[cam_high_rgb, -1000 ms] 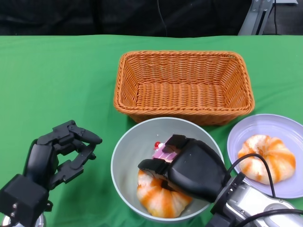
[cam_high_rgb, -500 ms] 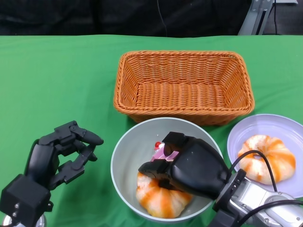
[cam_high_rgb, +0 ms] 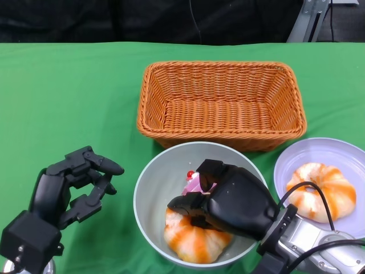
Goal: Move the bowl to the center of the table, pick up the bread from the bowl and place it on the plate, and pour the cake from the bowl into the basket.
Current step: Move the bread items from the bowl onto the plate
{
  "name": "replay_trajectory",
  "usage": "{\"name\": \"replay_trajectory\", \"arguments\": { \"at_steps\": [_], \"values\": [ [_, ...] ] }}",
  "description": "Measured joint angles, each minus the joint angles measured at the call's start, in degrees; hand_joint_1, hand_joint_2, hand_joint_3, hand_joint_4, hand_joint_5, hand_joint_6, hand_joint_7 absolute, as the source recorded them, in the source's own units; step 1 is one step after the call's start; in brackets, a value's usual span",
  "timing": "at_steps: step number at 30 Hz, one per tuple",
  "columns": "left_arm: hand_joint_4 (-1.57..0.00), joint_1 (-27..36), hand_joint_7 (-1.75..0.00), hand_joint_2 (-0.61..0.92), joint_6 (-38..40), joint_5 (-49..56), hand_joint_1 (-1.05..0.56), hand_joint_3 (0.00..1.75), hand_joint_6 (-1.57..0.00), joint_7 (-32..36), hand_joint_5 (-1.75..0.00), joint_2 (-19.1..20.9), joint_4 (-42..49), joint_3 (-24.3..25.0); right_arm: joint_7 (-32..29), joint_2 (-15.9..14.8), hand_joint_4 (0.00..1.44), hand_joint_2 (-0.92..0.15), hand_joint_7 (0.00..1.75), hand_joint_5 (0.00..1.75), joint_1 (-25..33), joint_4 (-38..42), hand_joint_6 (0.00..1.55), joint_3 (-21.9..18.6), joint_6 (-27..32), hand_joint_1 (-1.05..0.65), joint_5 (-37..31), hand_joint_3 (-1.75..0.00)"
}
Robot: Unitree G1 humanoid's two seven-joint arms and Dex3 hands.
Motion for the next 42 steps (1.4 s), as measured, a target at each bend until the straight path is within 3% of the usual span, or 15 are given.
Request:
{"name": "replay_trajectory", "arguments": {
  "at_steps": [21, 42],
  "values": [
    [-0.77, 0.0, -1.03, 0.79, -0.2, 0.0, 0.04, 0.67, -0.81, 0.2, -1.36, 0.0, 0.0, -0.1, -2.1, 0.4, 0.69, -0.92, 0.06, 1.41, -0.4, 2.5, 1.18, -0.6, -2.1, -0.28, 3.0, -0.02],
    [-0.76, 0.0, -1.03, 0.81, -0.2, -0.1, 0.03, 0.64, -0.81, 0.2, -1.36, 0.0, 0.3, -0.1, -1.1, 0.5, 0.72, -0.92, 0.07, 1.27, -0.5, 4.0, 1.14, -3.4, -6.8, -0.27, 7.9, -0.05]
  ]
}}
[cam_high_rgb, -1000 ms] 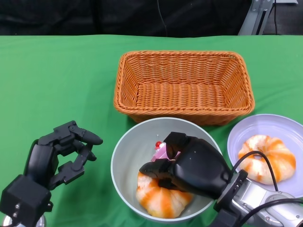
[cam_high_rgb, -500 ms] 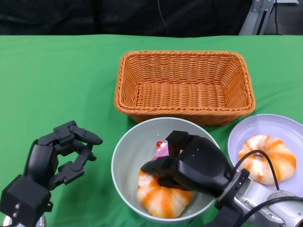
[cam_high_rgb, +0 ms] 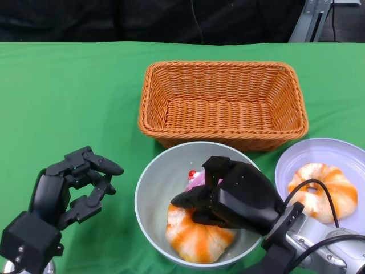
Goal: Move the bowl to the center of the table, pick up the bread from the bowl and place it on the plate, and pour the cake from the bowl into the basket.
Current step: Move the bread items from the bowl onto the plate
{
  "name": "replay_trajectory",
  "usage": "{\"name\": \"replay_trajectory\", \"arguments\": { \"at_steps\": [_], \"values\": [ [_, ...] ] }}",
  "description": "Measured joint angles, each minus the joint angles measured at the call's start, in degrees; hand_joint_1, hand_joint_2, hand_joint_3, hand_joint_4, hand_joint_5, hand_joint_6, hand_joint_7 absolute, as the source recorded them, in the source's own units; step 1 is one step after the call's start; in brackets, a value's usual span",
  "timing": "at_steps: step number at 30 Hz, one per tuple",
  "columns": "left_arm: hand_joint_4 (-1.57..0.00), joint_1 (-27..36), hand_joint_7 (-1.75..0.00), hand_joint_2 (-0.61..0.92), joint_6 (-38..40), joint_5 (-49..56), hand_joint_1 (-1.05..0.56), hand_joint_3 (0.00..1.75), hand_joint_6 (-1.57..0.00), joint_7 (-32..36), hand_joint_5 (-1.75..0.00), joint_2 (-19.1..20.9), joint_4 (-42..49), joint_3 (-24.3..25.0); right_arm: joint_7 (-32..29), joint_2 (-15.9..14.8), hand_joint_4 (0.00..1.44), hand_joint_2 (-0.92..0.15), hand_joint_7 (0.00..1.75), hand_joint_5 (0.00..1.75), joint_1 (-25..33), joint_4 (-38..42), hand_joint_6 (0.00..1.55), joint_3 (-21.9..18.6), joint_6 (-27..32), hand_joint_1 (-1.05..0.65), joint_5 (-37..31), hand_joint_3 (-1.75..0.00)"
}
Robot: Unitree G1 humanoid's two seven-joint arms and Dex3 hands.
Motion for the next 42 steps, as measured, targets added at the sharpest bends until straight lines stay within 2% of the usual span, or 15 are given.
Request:
{"name": "replay_trajectory", "arguments": {
  "at_steps": [9, 16, 18, 21, 32, 36, 38, 42],
  "values": [
    [-0.76, 0.0, -1.04, 0.8, -0.1, 0.0, 0.02, 0.64, -0.81, 0.0, -1.36, 0.0, 0.4, 0.0, 0.5, 0.0, 0.74, -0.92, 0.08, 1.26, 0.1, -0.9, 1.15, -1.7, -0.6, -0.26, 1.0, -0.07],
    [-0.76, 0.0, -1.04, 0.8, -0.1, 0.0, 0.03, 0.64, -0.8, 0.0, -1.36, 0.0, 0.4, 0.0, 1.3, 0.0, 0.72, -0.92, 0.13, 1.34, 0.8, -2.3, 1.17, -3.6, -0.5, -0.23, 1.6, -0.06],
    [-0.76, 0.0, -1.03, 0.81, -0.1, 0.0, 0.03, 0.64, -0.8, 0.0, -1.36, 0.0, 0.4, 0.0, 1.3, -0.1, 0.76, -0.92, 0.14, 1.22, 0.9, -2.9, 1.15, -4.0, -0.5, -0.23, 1.7, -0.06],
    [-0.76, 0.0, -1.03, 0.81, -0.2, -0.1, 0.03, 0.63, -0.8, -0.2, -1.36, 0.0, 0.4, 0.0, 1.4, -0.2, 0.8, -0.92, 0.15, 1.15, 1.1, -4.2, 1.15, -4.7, -0.8, -0.24, 1.9, -0.05],
    [-0.76, 0.0, -1.04, 0.82, -0.3, 0.1, 0.03, 0.62, -0.8, -0.3, -1.36, 0.0, 0.4, 0.0, 1.4, -0.1, 0.84, -0.91, 0.17, 1.11, 1.9, -5.7, 1.14, -6.2, -1.1, -0.24, 1.9, -0.02],
    [-0.76, 0.0, -1.03, 0.82, -0.3, 0.1, 0.02, 0.62, -0.81, -0.3, -1.35, 0.0, 0.5, 0.0, 2.2, -0.3, 0.72, -0.92, 0.12, 1.07, 2.4, -6.7, 1.03, -6.3, -0.7, -0.24, 1.7, -0.06],
    [-0.77, 0.0, -1.03, 0.82, -0.3, 0.1, 0.02, 0.61, -0.81, -0.3, -1.35, 0.1, 0.5, 0.0, 2.9, -0.9, 0.65, -0.91, 0.08, 0.97, 2.5, -7.5, 0.97, -6.2, -0.7, -0.25, 1.4, -0.05],
    [-0.77, 0.0, -1.02, 0.82, -0.3, 0.1, 0.01, 0.6, -0.81, -0.3, -1.34, 0.2, 0.5, 0.0, 9.6, -3.7, 0.56, -0.9, 0.03, 0.87, 2.6, -10.0, 0.9, -6.5, -2.7, -0.28, 3.5, -0.04]
  ]
}}
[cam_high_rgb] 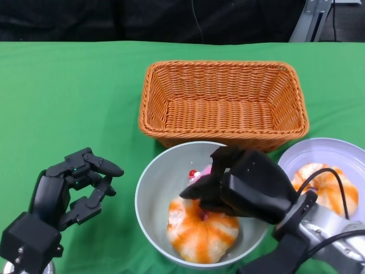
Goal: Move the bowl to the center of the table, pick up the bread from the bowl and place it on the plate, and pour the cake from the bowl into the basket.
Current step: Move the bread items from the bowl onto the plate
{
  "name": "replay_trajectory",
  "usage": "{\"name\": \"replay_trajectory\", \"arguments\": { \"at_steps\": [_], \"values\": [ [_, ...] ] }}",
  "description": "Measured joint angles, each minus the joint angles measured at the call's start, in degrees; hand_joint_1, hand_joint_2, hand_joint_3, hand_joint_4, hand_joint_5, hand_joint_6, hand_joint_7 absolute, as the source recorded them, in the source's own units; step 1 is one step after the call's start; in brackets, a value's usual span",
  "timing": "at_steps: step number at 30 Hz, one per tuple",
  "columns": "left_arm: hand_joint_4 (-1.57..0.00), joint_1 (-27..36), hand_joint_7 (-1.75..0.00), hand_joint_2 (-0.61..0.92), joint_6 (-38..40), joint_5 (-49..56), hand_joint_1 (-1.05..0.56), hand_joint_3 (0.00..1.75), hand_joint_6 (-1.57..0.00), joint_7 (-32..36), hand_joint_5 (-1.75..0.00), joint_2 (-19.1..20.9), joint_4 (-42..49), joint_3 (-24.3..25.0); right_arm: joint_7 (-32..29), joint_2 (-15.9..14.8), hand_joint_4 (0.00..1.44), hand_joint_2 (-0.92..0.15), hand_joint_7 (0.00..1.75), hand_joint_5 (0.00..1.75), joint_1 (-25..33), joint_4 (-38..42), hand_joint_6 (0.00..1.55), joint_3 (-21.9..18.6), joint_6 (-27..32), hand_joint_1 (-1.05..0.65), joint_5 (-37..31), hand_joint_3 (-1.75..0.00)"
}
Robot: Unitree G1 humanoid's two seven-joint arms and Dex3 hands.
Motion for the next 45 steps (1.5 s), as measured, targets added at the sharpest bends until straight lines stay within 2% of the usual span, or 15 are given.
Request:
{"name": "replay_trajectory", "arguments": {
  "at_steps": [5, 18, 19, 21, 22, 26, 30, 36, 45],
  "values": [
    [-0.78, 0.0, -1.02, 0.83, -0.1, 0.0, 0.01, 0.59, -0.81, 0.0, -1.34, 0.0, 0.0, 0.0, 3.3, -0.6, 0.57, -0.91, 0.02, 0.84, 0.2, -1.7, 0.9, -1.5, -0.4, -0.28, 0.8, -0.03],
    [-0.78, 0.0, -1.02, 0.84, -0.3, 0.0, 0.01, 0.57, -0.82, 0.0, -1.34, 0.0, 0.1, 0.0, 4.3, -0.5, 0.58, -0.91, 0.01, 0.81, 0.5, -2.4, 0.9, -2.0, -0.9, -0.28, 0.8, -0.02],
    [-0.77, 0.0, -1.02, 0.84, -0.3, 0.0, 0.01, 0.57, -0.81, 0.0, -1.36, 0.0, 0.1, 0.0, 4.3, -0.5, 0.54, -0.9, 0.01, 0.78, 0.5, -2.4, 0.84, -2.0, -0.9, -0.37, 0.8, -0.01],
    [-0.73, 0.0, -1.05, 0.85, -0.3, 0.0, -0.01, 0.56, -0.81, 0.0, -1.43, 0.0, 0.1, 0.0, 12.2, -2.8, 0.47, -0.87, 0.0, 0.46, 0.4, -4.6, 0.63, -2.0, -3.1, -0.7, 7.4, -0.01],
    [-0.72, 0.0, -1.05, 0.85, -0.3, 0.0, -0.01, 0.55, -0.8, 0.0, -1.44, 0.0, 0.1, 0.0, 16.8, -4.6, 0.46, -0.87, 0.0, 0.4, 0.0, -6.0, 0.6, -2.0, -4.7, -0.76, 10.9, -0.01],
    [-0.71, 0.0, -1.06, 0.85, 0.0, -1.0, 0.0, 0.54, -0.79, -0.9, -1.43, 0.0, 0.0, 0.0, 35.1, -12.2, 0.45, -0.88, 0.0, 0.29, -2.6, -12.4, 0.55, -3.5, -8.1, -0.87, 24.2, -0.01],
    [-0.71, 0.0, -1.05, 0.85, 0.9, -1.8, 0.01, 0.54, -0.79, -1.4, -1.41, -0.1, -0.6, -0.2, 41.5, -13.2, 0.45, -0.89, 0.0, 0.25, -3.6, -14.3, 0.54, -5.8, -8.4, -0.9, 27.9, -0.01],
    [-0.73, 0.0, -1.05, 0.84, 1.1, -1.6, 0.01, 0.57, -0.8, -1.3, -1.4, -0.1, -0.7, -0.2, 44.5, -12.8, 0.47, -0.9, 0.0, 0.23, -3.6, -15.3, 0.54, -7.3, -9.1, -0.9, 28.0, 0.0],
    [-0.75, 0.0, -1.05, 0.88, 1.3, -2.0, 0.01, 0.52, -0.78, -1.4, -1.39, -0.1, -1.0, -0.3, 41.6, -11.2, 0.48, -0.87, 0.01, 0.2, -3.6, -14.5, 0.57, -8.8, -15.2, -0.85, 24.0, 0.0]
  ]
}}
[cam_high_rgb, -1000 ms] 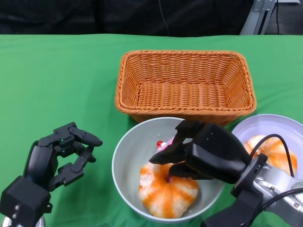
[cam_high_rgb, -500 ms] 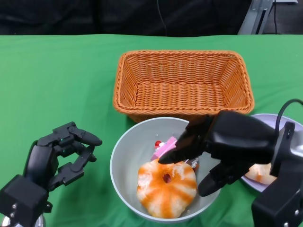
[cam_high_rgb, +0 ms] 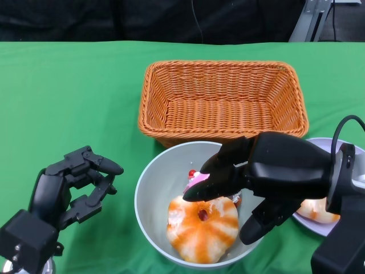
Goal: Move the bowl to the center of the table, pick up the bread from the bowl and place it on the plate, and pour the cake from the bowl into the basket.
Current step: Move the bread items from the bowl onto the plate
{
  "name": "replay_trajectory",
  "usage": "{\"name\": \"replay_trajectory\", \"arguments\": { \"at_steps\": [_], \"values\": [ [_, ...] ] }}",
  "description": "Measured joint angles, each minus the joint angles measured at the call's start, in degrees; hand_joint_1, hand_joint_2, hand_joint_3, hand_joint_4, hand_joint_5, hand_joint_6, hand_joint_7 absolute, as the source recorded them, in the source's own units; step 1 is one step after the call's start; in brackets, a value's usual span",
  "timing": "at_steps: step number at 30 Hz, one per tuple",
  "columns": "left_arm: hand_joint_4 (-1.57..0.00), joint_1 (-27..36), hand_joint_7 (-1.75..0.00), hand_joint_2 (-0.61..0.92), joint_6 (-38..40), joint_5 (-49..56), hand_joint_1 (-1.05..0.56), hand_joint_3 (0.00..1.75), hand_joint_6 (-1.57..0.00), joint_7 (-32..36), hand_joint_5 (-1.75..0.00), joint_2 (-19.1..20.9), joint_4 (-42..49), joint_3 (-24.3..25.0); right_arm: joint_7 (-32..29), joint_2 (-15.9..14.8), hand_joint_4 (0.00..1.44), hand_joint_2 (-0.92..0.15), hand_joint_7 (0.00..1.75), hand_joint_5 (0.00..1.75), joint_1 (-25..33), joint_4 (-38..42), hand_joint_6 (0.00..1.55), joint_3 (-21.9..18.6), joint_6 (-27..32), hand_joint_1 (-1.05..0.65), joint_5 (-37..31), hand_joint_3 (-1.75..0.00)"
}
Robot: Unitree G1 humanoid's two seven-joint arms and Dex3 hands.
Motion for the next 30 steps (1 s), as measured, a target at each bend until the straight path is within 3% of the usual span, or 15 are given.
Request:
{"name": "replay_trajectory", "arguments": {
  "at_steps": [6, 17, 23, 30],
  "values": [
    [-0.75, 0.0, -1.05, 0.92, 0.1, 0.0, -0.01, 0.42, -0.77, -0.1, -1.36, 0.0, -0.2, -0.5, -8.8, 1.1, 0.53, -0.86, 0.02, 0.21, -0.1, 1.8, 0.62, -0.4, -5.5, -0.82, -10.7, 0.0],
    [-0.65, 0.1, -1.1, 0.87, 0.0, 1.9, -0.03, 0.48, -0.78, 1.9, -1.63, -0.1, -0.2, -0.7, -16.9, 1.8, 0.57, -0.84, 0.02, 0.19, -1.8, 6.5, 0.65, 0.4, -9.8, -0.82, -20.7, 0.0],
    [-0.67, 0.2, -1.1, 0.84, -0.9, 2.2, -0.01, 0.55, -0.78, 2.1, -1.51, -0.1, -0.2, -0.8, -19.4, 1.8, 0.57, -0.85, 0.02, 0.18, -3.1, 7.5, 0.67, 1.0, -10.9, -0.83, -23.7, -0.01],
    [-0.68, 0.8, -1.08, 0.83, -0.9, 2.2, -0.02, 0.59, -0.78, 2.3, -1.5, -0.2, -0.3, -0.8, -25.5, 1.9, 0.58, -0.87, 0.01, 0.19, -3.1, 7.9, 0.67, 2.1, -10.1, -0.88, -29.4, 0.0]
  ]
}}
